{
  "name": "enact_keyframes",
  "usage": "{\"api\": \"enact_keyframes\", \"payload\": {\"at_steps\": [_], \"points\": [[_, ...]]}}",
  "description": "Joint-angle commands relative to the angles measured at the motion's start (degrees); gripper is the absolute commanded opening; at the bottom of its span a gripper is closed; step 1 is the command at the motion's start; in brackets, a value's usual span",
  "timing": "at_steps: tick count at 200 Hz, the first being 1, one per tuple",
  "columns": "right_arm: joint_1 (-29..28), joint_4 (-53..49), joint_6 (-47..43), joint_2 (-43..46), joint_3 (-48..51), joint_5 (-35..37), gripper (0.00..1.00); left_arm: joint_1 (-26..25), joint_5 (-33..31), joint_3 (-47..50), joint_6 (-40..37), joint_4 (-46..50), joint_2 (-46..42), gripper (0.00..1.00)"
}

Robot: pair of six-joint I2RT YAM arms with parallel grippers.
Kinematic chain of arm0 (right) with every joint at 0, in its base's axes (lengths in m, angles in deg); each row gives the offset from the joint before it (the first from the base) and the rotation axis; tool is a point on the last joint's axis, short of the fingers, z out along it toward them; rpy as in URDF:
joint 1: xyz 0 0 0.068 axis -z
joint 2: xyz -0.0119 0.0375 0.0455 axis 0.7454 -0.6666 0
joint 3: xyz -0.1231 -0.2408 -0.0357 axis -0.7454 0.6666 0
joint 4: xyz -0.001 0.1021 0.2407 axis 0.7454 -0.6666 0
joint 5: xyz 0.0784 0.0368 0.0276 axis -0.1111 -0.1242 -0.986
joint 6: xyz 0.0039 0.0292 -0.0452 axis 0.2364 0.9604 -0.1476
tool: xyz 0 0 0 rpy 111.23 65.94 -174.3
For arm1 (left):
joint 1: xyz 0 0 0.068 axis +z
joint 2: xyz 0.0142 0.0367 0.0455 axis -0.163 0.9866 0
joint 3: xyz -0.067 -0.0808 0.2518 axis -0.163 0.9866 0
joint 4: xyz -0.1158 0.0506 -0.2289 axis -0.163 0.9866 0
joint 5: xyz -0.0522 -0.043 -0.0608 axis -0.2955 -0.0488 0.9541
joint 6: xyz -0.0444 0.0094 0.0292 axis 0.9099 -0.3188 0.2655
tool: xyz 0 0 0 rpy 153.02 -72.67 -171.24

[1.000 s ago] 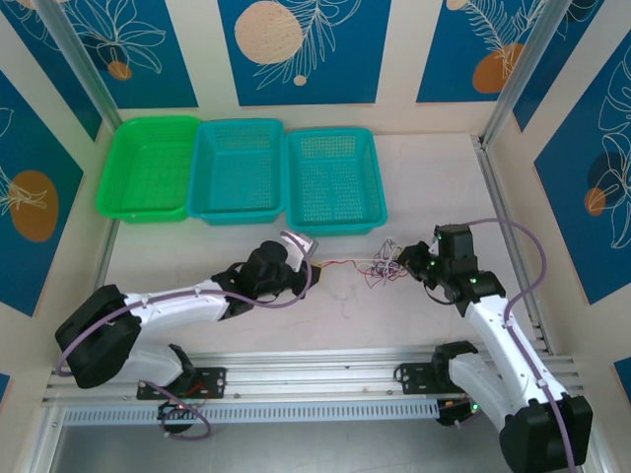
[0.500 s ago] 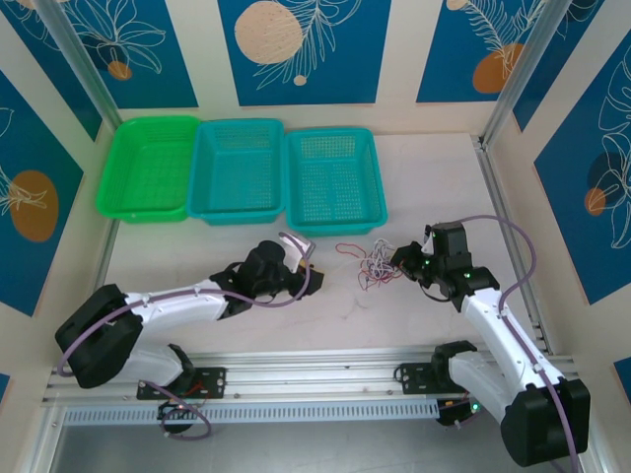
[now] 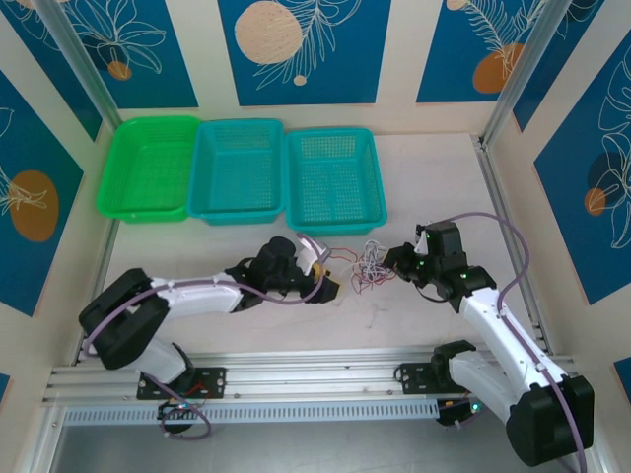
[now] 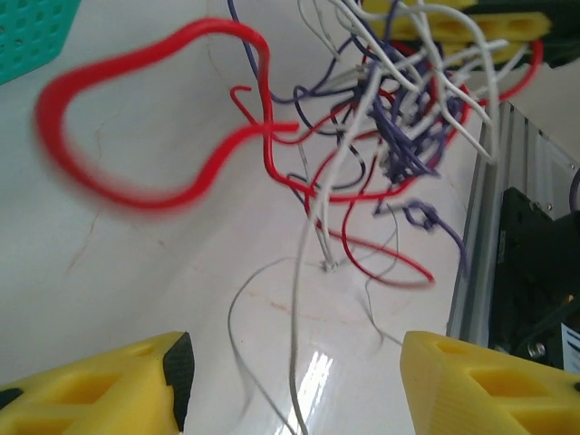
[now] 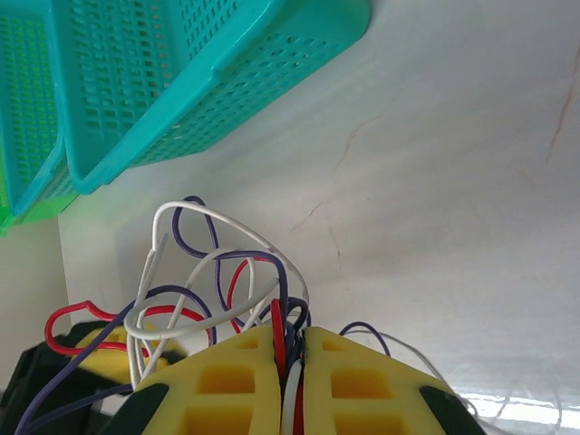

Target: Untangle the cables

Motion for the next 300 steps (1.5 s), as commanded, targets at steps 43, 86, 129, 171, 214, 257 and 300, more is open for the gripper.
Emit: {"api": "enact_keyframes", "payload": {"at_steps": [43, 86, 129, 171, 214, 257, 300], "points": [[-0.4, -4.9, 3.4, 1.9, -2.1, 9.3, 0.02, 0.3, -1.5, -2.2, 6.9, -9.0, 7.2, 0.0], [5.9, -13.1, 13.2, 6.2, 0.8, 21.8, 0.07, 2.9, -16.5, 3.7, 7.2, 3.4, -4.9, 0.0], [20.5, -17.6, 17.9, 9.9, 3.8, 20.8, 0.09, 12.9, -17.8, 10.4, 9.3, 13.9, -18.3, 0.0], [32.7, -20.8, 18.8, 11.6, 3.6, 18.5, 0.1, 19.5, -27.0, 8.8, 9.1, 31.3, -30.0, 0.0], [33.1, -14.2, 14.0, 11.4, 6.1, 10.3, 0.07, 22.6, -18.8, 10.3, 7.7, 27.4, -32.9, 0.0], [18.7, -9.9, 16.2, 7.3, 9.5, 12.8, 0.06, 22.5, -5.7, 8.0, 7.4, 21.8, -34.2, 0.0], [4.6, -8.0, 20.4, 0.0, 7.8, 20.6, 0.04, 22.3, -3.1, -4.3, 5.7, 28.8, -37.6, 0.0]]}}
